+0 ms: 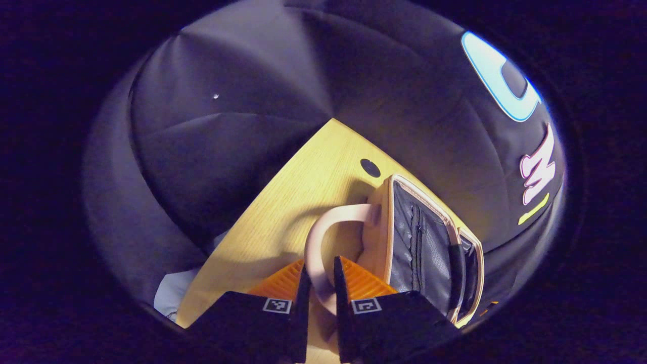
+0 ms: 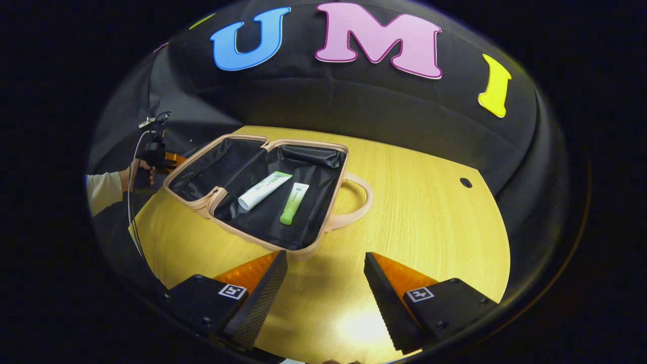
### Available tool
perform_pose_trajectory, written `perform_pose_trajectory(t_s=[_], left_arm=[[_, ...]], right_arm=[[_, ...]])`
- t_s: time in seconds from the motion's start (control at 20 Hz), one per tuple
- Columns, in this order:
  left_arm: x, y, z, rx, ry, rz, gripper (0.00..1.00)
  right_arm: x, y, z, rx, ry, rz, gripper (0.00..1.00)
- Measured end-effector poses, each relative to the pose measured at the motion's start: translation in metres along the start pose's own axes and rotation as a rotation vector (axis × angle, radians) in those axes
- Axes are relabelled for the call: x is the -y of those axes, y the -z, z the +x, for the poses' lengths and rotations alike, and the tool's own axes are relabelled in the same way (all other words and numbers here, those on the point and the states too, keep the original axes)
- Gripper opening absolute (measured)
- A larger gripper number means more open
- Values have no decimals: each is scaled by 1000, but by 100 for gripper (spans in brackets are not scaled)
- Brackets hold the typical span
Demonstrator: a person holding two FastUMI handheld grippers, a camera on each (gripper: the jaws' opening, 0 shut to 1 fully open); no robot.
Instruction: First open the suitcase, pack the skin care products into it, and then close the suitcase.
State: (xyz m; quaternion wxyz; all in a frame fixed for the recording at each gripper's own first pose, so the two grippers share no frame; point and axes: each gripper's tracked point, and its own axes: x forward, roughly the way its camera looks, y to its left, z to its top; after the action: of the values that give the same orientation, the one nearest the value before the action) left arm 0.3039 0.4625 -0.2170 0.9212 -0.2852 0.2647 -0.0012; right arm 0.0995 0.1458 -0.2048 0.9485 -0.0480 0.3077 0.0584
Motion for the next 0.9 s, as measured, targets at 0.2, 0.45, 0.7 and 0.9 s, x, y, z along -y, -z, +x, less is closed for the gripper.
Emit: perform_pose_trajectory(t_s=[0.2,0.45,0.7,0.9], left_arm=[[18,-8,-19,29,-18,29,6],[59,-51,-89,87,4,147,6],[175,-66,-170,208,77,271,6],[302,-39,-187,239,143,338,6]], right_arm=[[36,-27,-3,35,59,56,94],[66,-60,-25,86,114,80,98],[101,-83,-53,124,135,120,98],[132,-98,-70,169,140,180,97]])
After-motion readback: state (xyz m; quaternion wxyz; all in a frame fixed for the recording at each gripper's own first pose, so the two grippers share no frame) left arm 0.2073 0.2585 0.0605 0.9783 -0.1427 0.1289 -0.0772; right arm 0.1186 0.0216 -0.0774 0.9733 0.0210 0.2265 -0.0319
